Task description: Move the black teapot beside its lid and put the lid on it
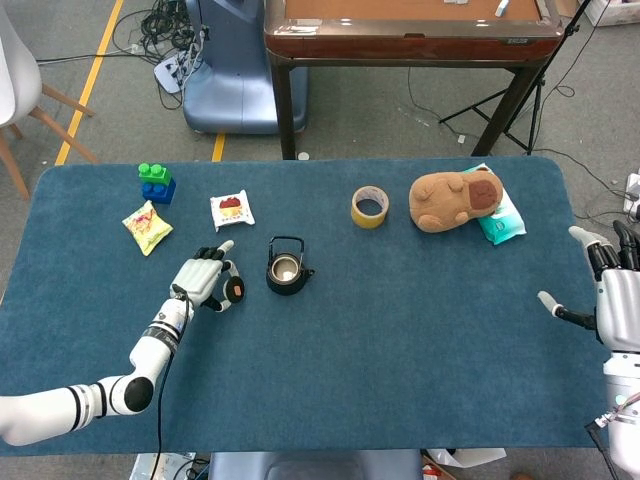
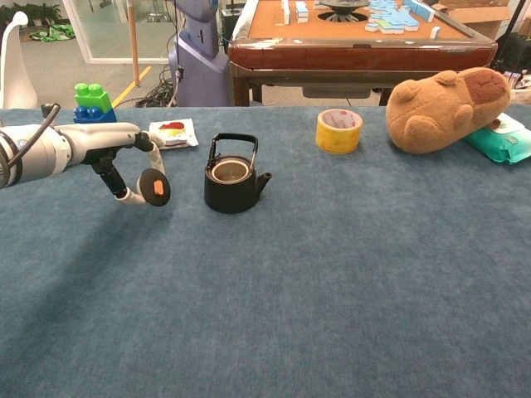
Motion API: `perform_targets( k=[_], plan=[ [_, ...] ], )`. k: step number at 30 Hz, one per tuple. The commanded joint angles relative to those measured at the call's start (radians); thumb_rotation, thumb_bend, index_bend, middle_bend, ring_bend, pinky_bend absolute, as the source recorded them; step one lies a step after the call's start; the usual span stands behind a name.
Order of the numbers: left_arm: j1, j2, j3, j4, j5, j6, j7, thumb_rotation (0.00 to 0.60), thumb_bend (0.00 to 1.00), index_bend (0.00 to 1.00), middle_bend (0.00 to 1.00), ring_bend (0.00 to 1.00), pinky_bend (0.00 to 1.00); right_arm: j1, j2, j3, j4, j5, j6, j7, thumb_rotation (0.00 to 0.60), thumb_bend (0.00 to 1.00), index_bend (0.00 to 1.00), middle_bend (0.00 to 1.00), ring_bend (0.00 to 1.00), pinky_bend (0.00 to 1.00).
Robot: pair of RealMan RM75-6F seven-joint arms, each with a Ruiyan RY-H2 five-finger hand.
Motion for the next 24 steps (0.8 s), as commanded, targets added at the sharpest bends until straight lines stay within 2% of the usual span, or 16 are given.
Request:
perform_targets(
  k=[1,13,24],
  plan=[
    [0.01,0.029,-0.014,-0.043,0.02,0.007,-0.028,0.6,0.24,0.5,0.0,0.0,0.0,0.001,-0.001,0.0,0.0,-0.001,-0.001,-0.001,0.6,0.08,0.21,0.25,0.04,0.06],
    [0.011,0.099,-0.108,-0.182,0.05,0.015,-0.155,0.6,0.24,0.5,0.0,0.0,0.0,-0.002,0.003,-0.001,-0.013,-0.01,0.002,-0.007,0.6,0.08,0.21,0.25,0.04,0.06],
    [-0.059,0.023,-0.13,-0.126,-0.016,0.006,-0.143,0.6,0.24,0.5,0.0,0.0,0.0,-0.012,0.011,-0.003,-0.014,-0.006,0.004,-0.002,0.6,0.08,0.2,0.25,0.04,0.06]
  ],
)
